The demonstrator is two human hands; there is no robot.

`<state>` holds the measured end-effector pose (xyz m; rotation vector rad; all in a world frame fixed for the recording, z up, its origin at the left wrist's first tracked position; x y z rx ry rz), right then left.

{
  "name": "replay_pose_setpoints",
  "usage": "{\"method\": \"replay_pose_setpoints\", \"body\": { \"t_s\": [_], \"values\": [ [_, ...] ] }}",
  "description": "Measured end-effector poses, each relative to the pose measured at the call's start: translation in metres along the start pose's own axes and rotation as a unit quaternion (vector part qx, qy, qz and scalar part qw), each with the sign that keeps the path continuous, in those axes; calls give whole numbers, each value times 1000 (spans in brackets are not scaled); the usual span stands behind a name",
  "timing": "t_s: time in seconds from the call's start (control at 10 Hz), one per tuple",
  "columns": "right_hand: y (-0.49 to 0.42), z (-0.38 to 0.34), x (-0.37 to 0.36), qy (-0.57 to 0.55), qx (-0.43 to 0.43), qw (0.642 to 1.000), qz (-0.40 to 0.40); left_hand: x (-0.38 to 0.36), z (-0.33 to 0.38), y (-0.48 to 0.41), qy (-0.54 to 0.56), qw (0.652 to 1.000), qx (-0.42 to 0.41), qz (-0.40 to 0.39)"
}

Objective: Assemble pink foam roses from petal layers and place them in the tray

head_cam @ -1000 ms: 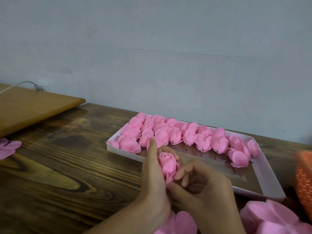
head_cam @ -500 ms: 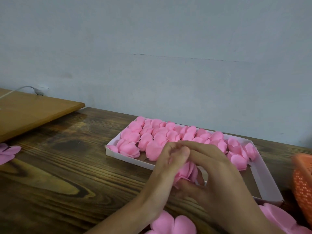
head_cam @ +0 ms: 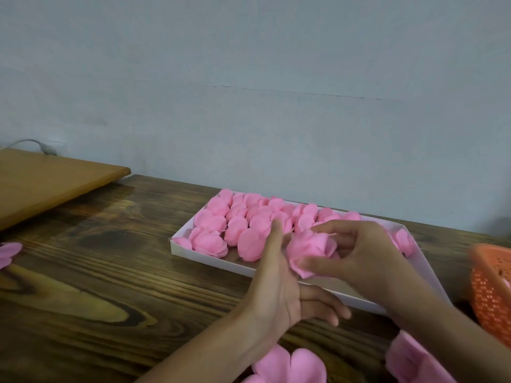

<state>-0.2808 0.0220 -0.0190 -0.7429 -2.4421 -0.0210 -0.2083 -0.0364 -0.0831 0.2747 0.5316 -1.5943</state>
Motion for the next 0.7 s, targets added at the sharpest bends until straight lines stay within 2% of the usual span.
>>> {"method": "replay_pose_setpoints", "body": {
  "t_s": [0.1,0.2,0.3,0.4,0.5,0.6,0.7],
  "values": [
    [-27,26,12,-96,-84,992,-12,10,-4,4,-60,997,49,29],
    [-56,52,5,-102,-176,978,-52,35,8,13,-140,980,28,139],
    [-84,79,-4,-35,-222,971,-77,59,30,27,-176,949,-60,253],
    [-103,92,-16,49,-244,962,-114,70,39,37,-156,934,-111,301],
    [-108,97,-19,71,-264,954,-124,74,49,42,-162,921,-146,324],
    [-110,87,-16,129,-250,955,-98,71,61,49,-171,905,-193,338],
    [-95,36,4,334,-187,921,-74,61,93,66,-157,883,-267,352]
  ]
}}
Point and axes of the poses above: each hand's wrist, its own y-axis away from the middle knuckle, its own x-axis out of the back of the hand, z = x × y, the point moved 10 cm from there along -y, towards the middle knuckle, and after that the axes turned 12 degrees about -z, right-handed, at the moved point
